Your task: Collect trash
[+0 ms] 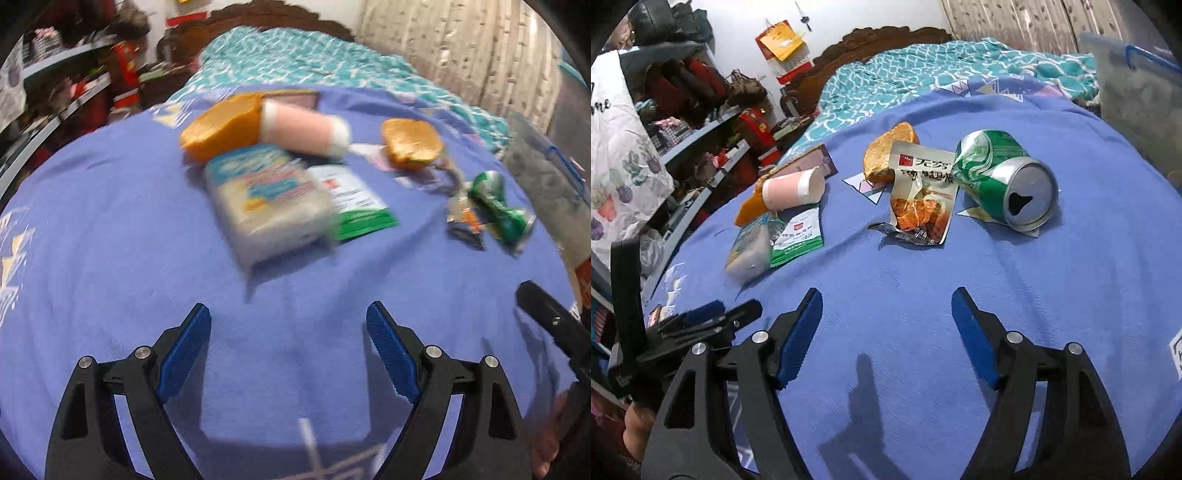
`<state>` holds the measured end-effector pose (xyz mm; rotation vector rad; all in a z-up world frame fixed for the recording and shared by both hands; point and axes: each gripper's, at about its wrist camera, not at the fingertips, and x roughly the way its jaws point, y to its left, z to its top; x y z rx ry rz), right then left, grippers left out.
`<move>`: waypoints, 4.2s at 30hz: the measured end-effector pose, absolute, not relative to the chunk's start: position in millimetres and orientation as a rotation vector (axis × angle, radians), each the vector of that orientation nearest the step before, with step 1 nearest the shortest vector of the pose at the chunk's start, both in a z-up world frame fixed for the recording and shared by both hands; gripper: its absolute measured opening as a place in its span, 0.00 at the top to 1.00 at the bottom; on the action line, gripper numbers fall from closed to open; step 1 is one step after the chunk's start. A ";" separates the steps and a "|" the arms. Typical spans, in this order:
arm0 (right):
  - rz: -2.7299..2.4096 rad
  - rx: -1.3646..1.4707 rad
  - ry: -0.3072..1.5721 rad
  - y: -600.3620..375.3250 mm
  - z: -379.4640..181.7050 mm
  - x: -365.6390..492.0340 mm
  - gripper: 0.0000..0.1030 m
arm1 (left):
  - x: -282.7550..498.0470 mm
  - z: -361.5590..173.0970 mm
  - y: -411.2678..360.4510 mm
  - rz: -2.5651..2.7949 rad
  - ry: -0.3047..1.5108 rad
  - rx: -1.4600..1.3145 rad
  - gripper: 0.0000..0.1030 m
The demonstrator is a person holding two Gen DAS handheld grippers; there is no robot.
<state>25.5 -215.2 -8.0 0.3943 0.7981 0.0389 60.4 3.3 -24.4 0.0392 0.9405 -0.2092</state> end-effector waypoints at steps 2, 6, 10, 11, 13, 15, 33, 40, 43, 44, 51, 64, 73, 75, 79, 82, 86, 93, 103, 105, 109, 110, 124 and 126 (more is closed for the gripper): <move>0.022 0.383 0.813 -213.3 -10.9 24.0 0.28 | 57.7 -24.8 5.2 -0.203 0.938 0.040 0.18; -0.013 0.364 0.851 -214.4 -18.6 27.0 0.24 | 58.2 -25.7 6.8 -0.207 0.942 0.027 0.11; -0.031 0.355 0.862 -214.0 -22.5 29.6 0.15 | 58.3 -26.0 8.9 -0.215 0.941 0.007 0.08; -0.030 0.357 0.860 -214.4 -22.4 29.8 0.15 | 58.9 -26.0 8.8 -0.216 0.940 0.004 0.08; -0.023 0.360 0.860 -214.7 -22.8 29.6 0.12 | 58.7 -26.0 8.9 -0.216 0.940 0.003 0.08; -0.008 0.363 0.861 -213.6 -22.8 30.2 0.08 | 58.9 -26.3 9.0 -0.220 0.941 0.001 0.08; 0.063 0.496 0.814 -226.9 -24.4 29.5 0.03 | 60.4 -32.3 -4.8 -0.208 0.979 0.134 0.08; 0.074 0.514 0.808 -229.6 -24.8 29.2 0.03 | 57.2 -32.5 -3.7 -0.200 0.976 0.126 0.08; 0.081 0.528 0.802 -231.7 -25.4 28.4 0.03 | 56.4 -32.2 -2.5 -0.201 0.972 0.118 0.08; 0.082 0.531 0.800 -232.0 -25.6 28.1 0.03 | 55.9 -32.2 -2.2 -0.202 0.971 0.119 0.08; 0.094 0.574 0.773 -237.0 -26.6 25.6 0.03 | 51.3 -32.3 -4.1 -0.221 0.973 0.152 0.08; 0.038 0.520 0.787 -231.6 -24.4 24.0 0.03 | 54.6 -9.7 24.5 -0.253 0.905 0.015 0.08; -0.009 0.505 0.792 -233.4 -25.2 23.3 0.03 | 72.2 -12.8 49.9 -0.156 0.883 -0.017 0.08; -0.012 0.496 0.797 -232.5 -25.4 23.7 0.03 | 75.1 -18.0 49.2 -0.162 0.912 -0.021 0.08; -0.014 0.488 0.801 -231.5 -25.6 25.4 0.03 | 79.8 -23.8 53.2 -0.185 0.949 -0.056 0.08; -0.009 0.526 0.778 -235.3 -26.6 23.4 0.03 | 80.5 -25.4 53.0 -0.182 0.948 -0.048 0.08; 0.002 0.637 0.712 -246.1 -29.8 15.6 0.03 | 80.0 -24.4 51.0 -0.175 0.957 -0.015 0.08; -0.005 0.620 0.721 -242.6 -28.0 19.2 0.03 | 80.4 -27.0 50.4 -0.178 0.960 -0.014 0.08; -0.010 0.596 0.733 -240.8 -27.4 19.5 0.03 | 82.2 -27.7 48.9 -0.175 0.963 -0.004 0.08; -0.009 0.586 0.740 -239.7 -27.2 20.4 0.03 | 82.3 -27.4 47.8 -0.173 0.963 -0.001 0.08; -0.006 0.569 0.752 -238.7 -27.2 21.2 0.03 | 83.1 -27.6 45.7 -0.167 0.965 0.008 0.08; -0.005 0.565 0.755 -238.4 -27.2 21.5 0.03 | 83.2 -27.6 45.3 -0.165 0.966 0.010 0.08; -0.001 0.558 0.760 -238.5 -27.3 22.1 0.03 | 83.7 -28.7 42.9 -0.156 0.969 0.029 0.08; 0.000 0.559 0.759 -238.6 -27.1 21.5 0.03 | 83.6 -28.7 43.2 -0.156 0.969 0.030 0.08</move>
